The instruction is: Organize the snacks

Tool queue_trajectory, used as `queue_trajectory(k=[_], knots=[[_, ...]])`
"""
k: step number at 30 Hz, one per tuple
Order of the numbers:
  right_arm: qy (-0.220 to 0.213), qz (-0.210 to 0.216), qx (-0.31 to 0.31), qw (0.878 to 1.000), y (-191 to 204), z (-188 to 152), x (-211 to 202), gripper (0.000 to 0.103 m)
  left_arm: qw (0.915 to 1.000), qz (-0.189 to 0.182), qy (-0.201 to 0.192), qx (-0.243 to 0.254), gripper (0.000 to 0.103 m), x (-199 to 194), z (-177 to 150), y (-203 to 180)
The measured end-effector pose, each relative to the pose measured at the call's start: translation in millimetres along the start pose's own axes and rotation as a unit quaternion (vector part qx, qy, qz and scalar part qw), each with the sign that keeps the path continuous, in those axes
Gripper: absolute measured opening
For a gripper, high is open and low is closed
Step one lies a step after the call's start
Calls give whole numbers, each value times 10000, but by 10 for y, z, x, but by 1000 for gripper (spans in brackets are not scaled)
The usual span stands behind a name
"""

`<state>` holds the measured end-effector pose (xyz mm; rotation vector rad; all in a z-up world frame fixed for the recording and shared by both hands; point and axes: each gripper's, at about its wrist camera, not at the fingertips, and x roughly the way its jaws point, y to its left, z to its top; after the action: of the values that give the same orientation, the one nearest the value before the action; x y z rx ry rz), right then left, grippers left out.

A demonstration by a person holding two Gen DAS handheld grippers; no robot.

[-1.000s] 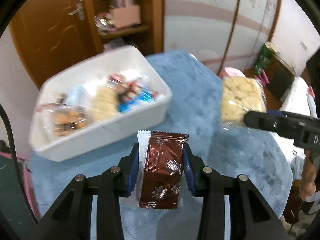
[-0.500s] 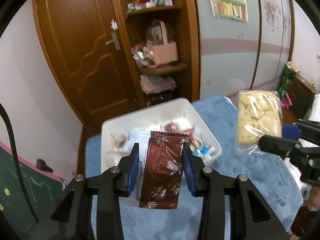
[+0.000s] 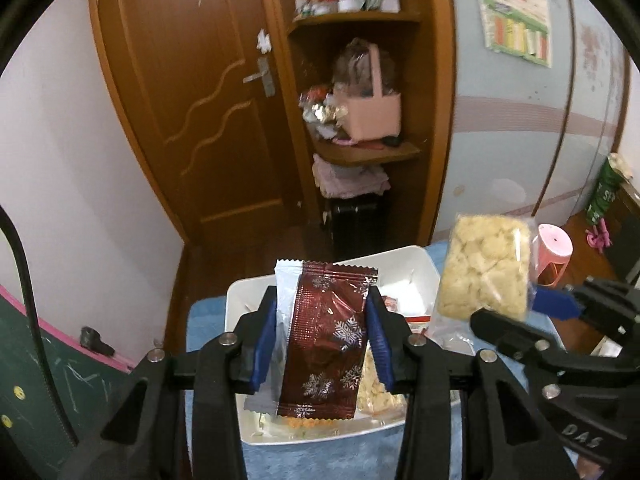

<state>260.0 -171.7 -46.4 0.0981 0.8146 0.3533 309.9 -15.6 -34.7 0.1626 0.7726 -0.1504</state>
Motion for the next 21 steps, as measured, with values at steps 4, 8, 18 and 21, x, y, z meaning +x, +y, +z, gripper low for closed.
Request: queue_trajectory(k=[4,8,18,21], knots=[[454,-193,270,9984,-103,32,387,67,9981,70,446,-426,85,389,-2,190],[519,-99,511,9973,-184,-18,479,72,9962,-47,526,-694,89,480,-111,338],[384,-443,185,9981,-96,-113,250,72,9994,106,266,-194,89,143,-313,126],[312,-519,134,9981,-58,-152,105,72,9997,115,180,-84,90,-5,-324,40]])
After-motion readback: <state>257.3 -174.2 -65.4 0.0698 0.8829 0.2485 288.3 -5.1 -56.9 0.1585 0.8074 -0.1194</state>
